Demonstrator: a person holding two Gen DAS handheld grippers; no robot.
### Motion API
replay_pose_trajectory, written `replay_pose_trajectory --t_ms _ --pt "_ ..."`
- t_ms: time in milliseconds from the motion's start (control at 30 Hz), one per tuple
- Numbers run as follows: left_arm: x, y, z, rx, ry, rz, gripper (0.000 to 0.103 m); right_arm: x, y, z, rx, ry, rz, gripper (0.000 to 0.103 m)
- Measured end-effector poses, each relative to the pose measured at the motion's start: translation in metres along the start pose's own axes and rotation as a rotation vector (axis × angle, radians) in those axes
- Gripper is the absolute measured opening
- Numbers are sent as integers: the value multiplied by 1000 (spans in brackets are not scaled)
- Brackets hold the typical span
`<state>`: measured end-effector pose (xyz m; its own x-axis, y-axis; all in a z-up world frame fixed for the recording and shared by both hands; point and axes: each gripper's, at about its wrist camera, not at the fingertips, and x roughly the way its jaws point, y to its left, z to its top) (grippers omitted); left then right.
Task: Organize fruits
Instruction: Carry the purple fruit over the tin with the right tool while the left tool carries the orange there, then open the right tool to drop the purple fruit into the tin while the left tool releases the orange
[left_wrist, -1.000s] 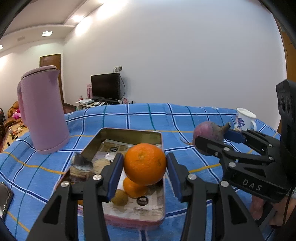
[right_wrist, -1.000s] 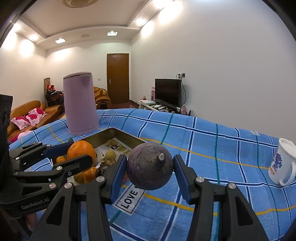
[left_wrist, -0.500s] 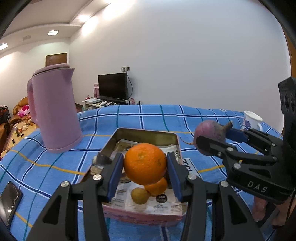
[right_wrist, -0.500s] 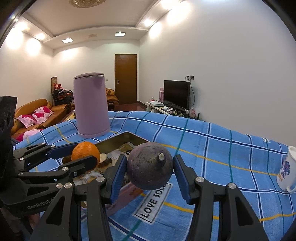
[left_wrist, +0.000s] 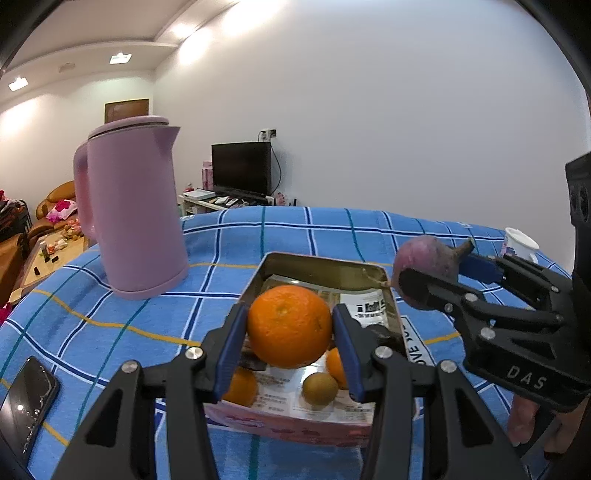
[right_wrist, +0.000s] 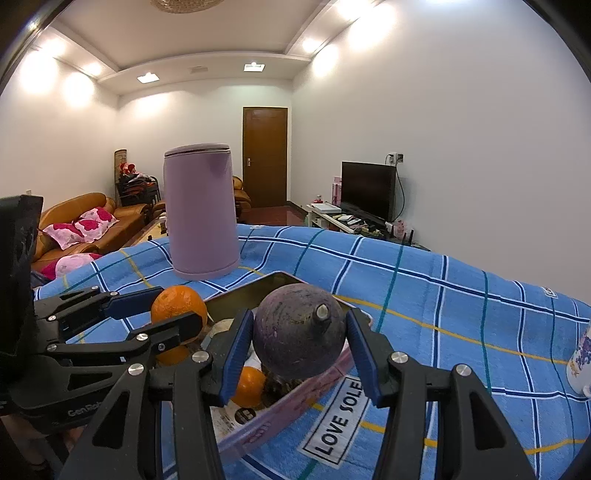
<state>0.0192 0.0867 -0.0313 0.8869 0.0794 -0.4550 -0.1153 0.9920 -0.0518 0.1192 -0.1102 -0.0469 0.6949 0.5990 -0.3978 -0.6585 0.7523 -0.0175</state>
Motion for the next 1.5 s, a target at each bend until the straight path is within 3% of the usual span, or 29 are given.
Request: replay_pose_trajectory --t_ms 733,1167,1200,1333,1500 --pt "11 26 -5 -30 45 45 50 30 25 7 -1 41 43 54" --pt "18 30 -5 -31 84 18 51 59 17 -7 51 158 90 54" --pt "17 30 -5 -31 79 14 52 58 18 -7 51 157 91 54" --pt "11 32 -5 -42 52 34 71 48 15 -4 47 113 75 57" --pt "5 27 -4 -34 19 35 76 36 9 -7 55 74 60 65"
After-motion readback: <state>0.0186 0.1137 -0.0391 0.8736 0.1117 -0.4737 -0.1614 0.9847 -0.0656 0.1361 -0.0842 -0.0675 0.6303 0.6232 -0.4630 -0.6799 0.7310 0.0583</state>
